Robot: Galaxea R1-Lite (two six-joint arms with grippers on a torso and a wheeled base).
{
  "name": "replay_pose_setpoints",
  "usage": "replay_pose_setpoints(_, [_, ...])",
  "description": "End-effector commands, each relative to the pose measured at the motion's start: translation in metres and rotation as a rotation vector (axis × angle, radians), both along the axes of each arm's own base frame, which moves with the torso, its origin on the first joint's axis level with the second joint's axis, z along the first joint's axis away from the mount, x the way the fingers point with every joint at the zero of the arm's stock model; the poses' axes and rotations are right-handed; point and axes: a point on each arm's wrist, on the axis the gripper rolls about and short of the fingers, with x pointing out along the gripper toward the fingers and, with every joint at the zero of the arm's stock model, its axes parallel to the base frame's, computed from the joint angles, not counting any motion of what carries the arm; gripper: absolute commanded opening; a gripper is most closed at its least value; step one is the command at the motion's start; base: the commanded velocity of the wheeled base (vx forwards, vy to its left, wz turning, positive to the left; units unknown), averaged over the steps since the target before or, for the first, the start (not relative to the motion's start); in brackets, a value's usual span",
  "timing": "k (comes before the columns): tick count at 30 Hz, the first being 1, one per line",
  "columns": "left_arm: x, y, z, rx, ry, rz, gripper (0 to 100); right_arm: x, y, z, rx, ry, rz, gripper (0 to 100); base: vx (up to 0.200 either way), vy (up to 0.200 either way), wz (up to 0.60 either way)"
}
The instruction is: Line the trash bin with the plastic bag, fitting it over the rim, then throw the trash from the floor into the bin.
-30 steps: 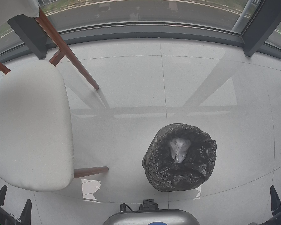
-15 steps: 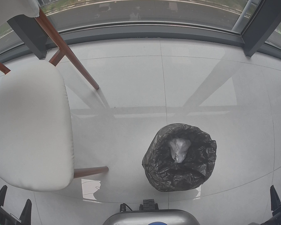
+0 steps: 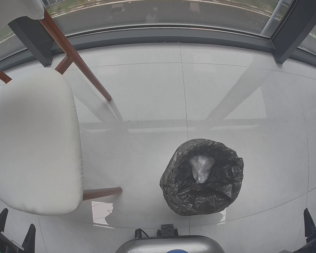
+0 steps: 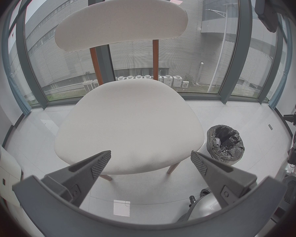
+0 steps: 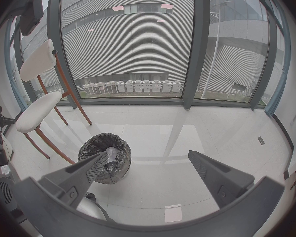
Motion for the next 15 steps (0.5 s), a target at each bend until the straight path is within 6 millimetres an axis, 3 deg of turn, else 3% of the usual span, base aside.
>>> replay_pose_setpoints(1, [0.0014, 0.0000, -0.0048, 0.000, 0.020, 0.000, 100, 0.0001, 0.0000, -0.0051, 0.000, 0.002, 0.000, 100, 0.000, 0.000, 0.00])
replay_pose_setpoints(15, [0.0014, 0.0000, -0.0048, 0.000, 0.020, 0.000, 100, 0.0001, 0.0000, -0.0051, 0.000, 0.002, 0.000, 100, 0.000, 0.000, 0.00])
